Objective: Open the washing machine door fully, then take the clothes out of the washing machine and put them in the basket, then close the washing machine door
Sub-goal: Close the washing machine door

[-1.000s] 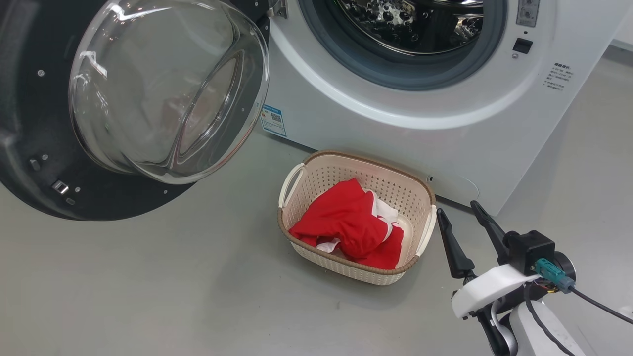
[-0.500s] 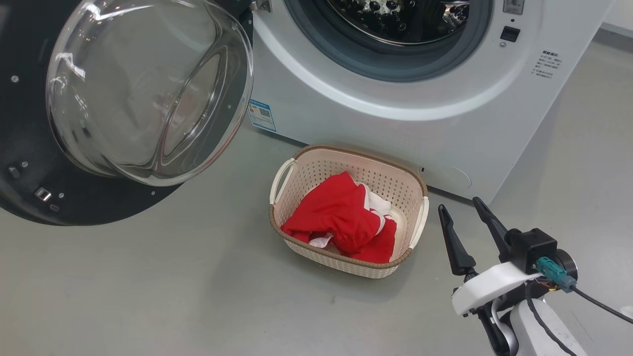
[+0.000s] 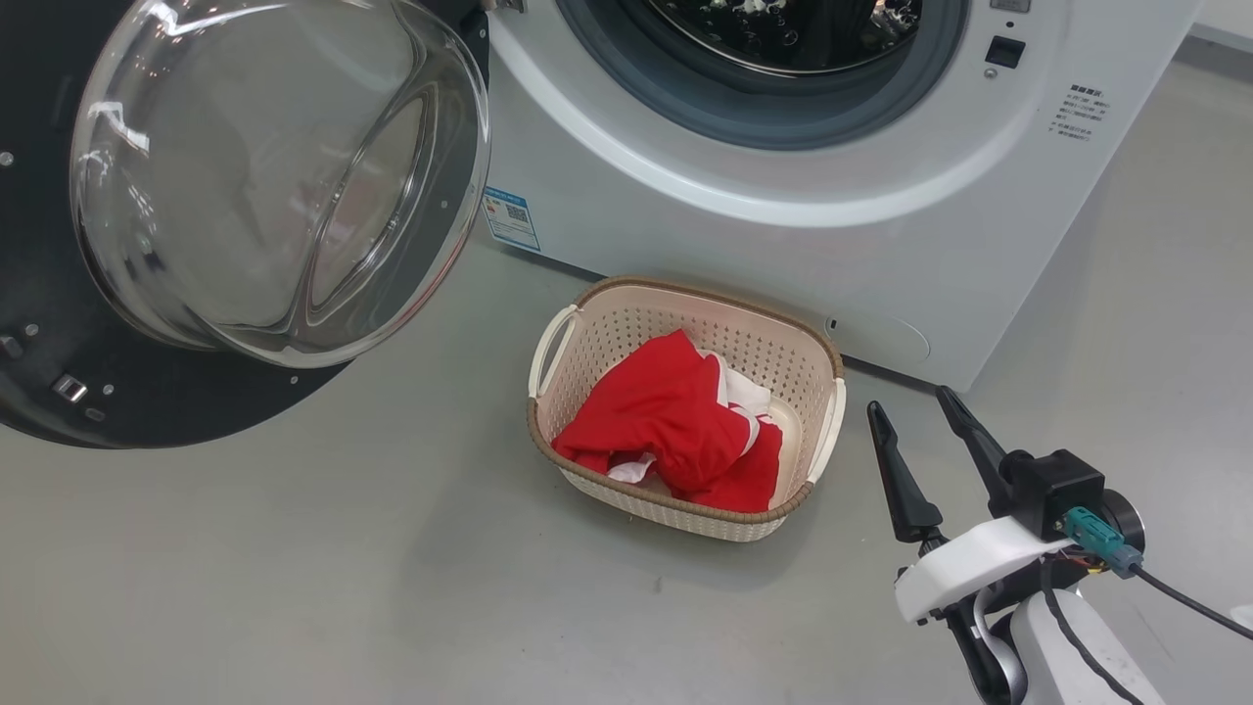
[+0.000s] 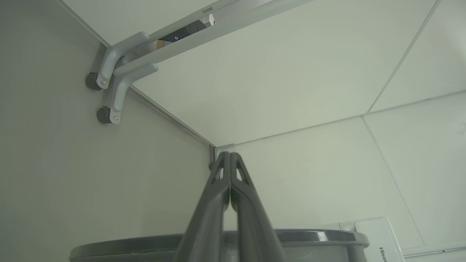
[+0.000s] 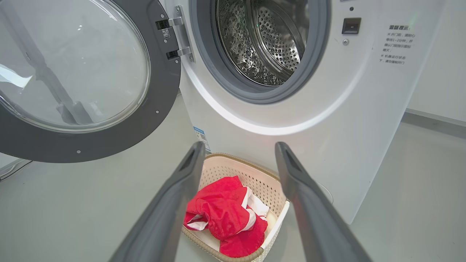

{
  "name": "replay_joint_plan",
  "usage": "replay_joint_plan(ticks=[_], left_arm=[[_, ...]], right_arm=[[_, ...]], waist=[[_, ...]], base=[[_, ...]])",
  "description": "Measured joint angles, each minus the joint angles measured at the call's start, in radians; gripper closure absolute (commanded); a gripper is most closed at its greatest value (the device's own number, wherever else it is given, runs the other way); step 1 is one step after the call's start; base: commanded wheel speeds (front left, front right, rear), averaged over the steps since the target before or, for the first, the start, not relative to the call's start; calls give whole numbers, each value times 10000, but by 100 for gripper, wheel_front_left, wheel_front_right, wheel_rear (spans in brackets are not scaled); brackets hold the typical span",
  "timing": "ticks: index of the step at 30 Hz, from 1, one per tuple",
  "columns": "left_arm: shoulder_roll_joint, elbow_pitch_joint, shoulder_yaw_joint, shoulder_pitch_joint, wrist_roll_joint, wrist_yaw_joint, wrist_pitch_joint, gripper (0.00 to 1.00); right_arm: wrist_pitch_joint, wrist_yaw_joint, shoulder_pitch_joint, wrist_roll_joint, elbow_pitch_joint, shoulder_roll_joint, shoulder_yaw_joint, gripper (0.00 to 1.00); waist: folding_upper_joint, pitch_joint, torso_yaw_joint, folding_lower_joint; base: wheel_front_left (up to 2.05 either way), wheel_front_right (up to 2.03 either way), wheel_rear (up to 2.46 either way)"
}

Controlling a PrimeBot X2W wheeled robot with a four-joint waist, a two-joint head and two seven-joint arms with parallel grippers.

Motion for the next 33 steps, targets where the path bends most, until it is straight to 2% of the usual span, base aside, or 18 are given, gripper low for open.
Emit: replay_joint_plan(ticks=[12, 33], left_arm=[[121, 284, -21, -267, 8, 0, 188, 100], [35, 752, 4, -605, -293, -113, 711, 100]], right_arm=[[0, 0, -5, -19, -25, -8, 77, 0], [0, 2, -58, -81, -134, -184, -31, 0]], waist=[[0, 195, -180, 0], [0, 730, -914, 0]], base=[[0, 0, 0], [0, 0, 0]])
